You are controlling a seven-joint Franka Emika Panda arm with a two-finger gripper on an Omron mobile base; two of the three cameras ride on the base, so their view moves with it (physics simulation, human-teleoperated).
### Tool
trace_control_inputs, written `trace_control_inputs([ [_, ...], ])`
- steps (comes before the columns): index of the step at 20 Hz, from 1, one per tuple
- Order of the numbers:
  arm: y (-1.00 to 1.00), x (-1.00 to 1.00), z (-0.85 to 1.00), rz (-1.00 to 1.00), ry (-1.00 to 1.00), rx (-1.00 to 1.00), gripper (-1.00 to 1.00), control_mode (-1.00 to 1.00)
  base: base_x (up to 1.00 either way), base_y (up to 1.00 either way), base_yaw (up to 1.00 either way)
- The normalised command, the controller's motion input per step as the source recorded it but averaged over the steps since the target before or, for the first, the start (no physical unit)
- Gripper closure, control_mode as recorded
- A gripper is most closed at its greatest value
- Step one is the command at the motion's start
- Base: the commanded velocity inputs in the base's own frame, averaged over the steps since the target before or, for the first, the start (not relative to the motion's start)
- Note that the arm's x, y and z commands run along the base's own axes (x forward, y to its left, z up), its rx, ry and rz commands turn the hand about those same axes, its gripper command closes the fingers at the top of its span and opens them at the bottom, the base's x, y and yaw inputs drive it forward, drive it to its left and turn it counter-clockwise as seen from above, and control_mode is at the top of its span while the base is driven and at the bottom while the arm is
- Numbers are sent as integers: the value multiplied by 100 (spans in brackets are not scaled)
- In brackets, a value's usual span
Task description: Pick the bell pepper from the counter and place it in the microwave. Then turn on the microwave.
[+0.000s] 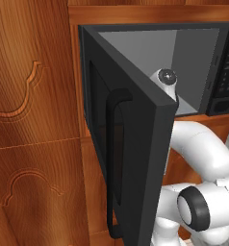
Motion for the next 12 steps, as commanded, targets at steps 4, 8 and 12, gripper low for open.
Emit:
trace_control_inputs([
  [4, -3, -16, 12, 0, -1, 0, -100, -100, 0, 0, 0],
  [8, -4, -23, 13, 0, -1, 0, -100, -100, 0, 0, 0],
  [12, -8, -35, 11, 0, 0, 0, -100, -100, 0, 0, 0],
])
